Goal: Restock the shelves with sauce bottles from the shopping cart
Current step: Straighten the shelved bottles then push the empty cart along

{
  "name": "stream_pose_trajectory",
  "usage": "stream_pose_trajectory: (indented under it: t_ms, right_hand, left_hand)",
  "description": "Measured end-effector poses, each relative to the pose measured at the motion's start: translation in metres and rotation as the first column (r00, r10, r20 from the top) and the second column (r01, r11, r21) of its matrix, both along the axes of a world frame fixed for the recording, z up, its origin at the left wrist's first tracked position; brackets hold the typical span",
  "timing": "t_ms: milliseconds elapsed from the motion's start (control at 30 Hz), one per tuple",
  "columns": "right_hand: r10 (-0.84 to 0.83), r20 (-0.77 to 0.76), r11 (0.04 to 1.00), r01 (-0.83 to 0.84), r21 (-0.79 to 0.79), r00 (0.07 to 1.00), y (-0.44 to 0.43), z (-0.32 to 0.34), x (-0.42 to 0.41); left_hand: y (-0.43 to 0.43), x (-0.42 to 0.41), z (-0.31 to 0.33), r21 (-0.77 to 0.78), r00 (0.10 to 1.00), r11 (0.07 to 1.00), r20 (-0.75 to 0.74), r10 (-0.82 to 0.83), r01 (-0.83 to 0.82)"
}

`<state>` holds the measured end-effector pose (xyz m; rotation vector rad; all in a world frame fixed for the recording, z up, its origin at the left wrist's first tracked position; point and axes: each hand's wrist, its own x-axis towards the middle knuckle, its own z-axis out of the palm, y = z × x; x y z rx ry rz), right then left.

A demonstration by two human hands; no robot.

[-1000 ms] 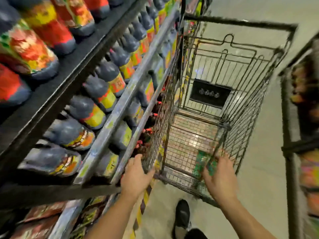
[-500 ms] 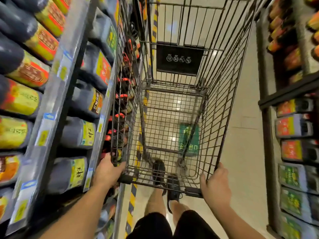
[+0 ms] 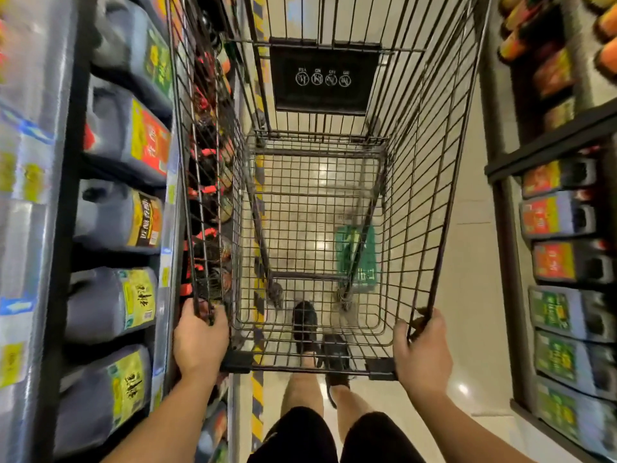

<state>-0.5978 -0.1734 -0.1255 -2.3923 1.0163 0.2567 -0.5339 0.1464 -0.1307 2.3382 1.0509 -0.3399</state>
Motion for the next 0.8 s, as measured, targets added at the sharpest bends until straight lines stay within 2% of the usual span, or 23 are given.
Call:
stream_pose_trajectory:
  t_ms: [233, 433, 533, 667, 800]
  right_hand:
    - [0.015, 0.042, 0.998, -0.013, -0.054, 0.999, -0.005, -0.005, 0.066]
    - [0.003, 0.080, 0.996, 0.004, -0.088, 0.997, -0.020, -0.009, 0.134]
    - [0.018, 0.086, 0.996, -0.010, -0.091, 0.996, -0.029, -0.011, 0.169]
    - [0.025, 0.116, 0.995, -0.013, -0.099, 0.993, -0.038, -0.016, 0.211]
    - [0.042, 0.128, 0.993, -0.027, -0.114, 0.991, -0.047, -0.017, 0.255]
  left_hand:
    - [-0.007, 0.068, -0.001, 0.100, 0.998, 0.994, 0.035, -0.046, 0.042]
    - [-0.018, 0.134, -0.004, 0.047, 0.994, 0.997, 0.089, -0.065, 0.061]
    - [-0.027, 0.168, -0.003, 0.101, 0.991, 0.992, 0.101, -0.084, 0.074]
    - [-0.034, 0.210, -0.007, 0.065, 0.992, 0.996, 0.107, -0.069, 0.063]
    - [-0.042, 0.254, -0.007, 0.106, 0.992, 0.992, 0.102, -0.075, 0.064]
